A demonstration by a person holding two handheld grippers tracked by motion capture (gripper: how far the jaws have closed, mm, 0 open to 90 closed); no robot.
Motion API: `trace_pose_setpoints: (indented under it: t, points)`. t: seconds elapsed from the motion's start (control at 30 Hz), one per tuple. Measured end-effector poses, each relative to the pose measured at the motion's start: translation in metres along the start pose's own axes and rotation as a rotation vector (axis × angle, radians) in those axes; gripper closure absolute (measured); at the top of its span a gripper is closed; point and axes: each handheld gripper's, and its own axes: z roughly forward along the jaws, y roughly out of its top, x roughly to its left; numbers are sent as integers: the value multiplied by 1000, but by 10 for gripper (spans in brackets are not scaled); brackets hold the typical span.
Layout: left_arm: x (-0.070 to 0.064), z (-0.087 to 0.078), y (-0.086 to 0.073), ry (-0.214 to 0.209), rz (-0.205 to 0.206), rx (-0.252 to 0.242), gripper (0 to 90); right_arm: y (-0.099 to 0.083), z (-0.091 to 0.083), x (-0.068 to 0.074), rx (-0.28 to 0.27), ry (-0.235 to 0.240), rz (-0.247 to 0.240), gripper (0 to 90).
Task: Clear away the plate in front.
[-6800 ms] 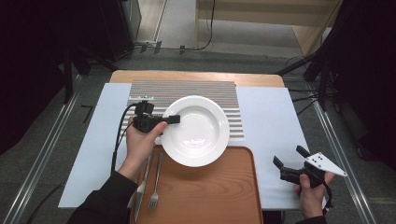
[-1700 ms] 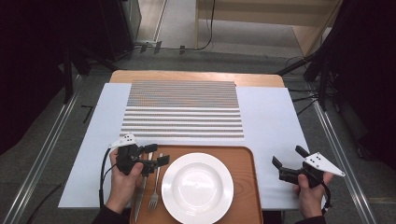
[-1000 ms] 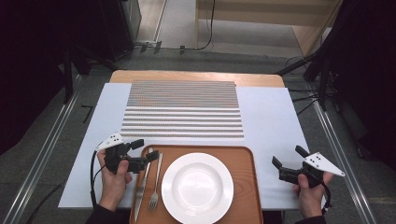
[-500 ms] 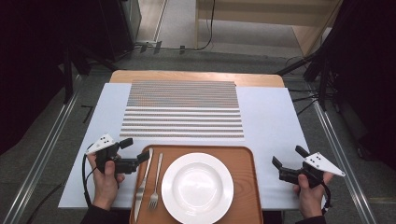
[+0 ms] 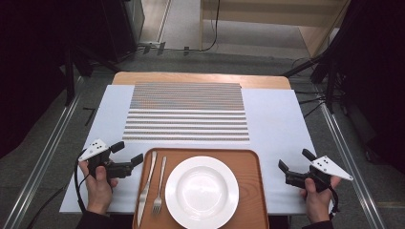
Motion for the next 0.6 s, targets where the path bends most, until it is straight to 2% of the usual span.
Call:
trace_pose_setpoints:
  t: [0.07, 0.27, 0.6]
  points:
    - [1, -1, -1, 8, 2, -1, 6, 0, 0, 0, 0, 0, 0, 0]
    - [9, -6, -4, 9, -26, -12, 6, 0, 0, 0, 0, 0, 0, 0]
    - [24, -23, -13, 64, -37, -20, 6, 0, 0, 0, 0, 0, -1, 0]
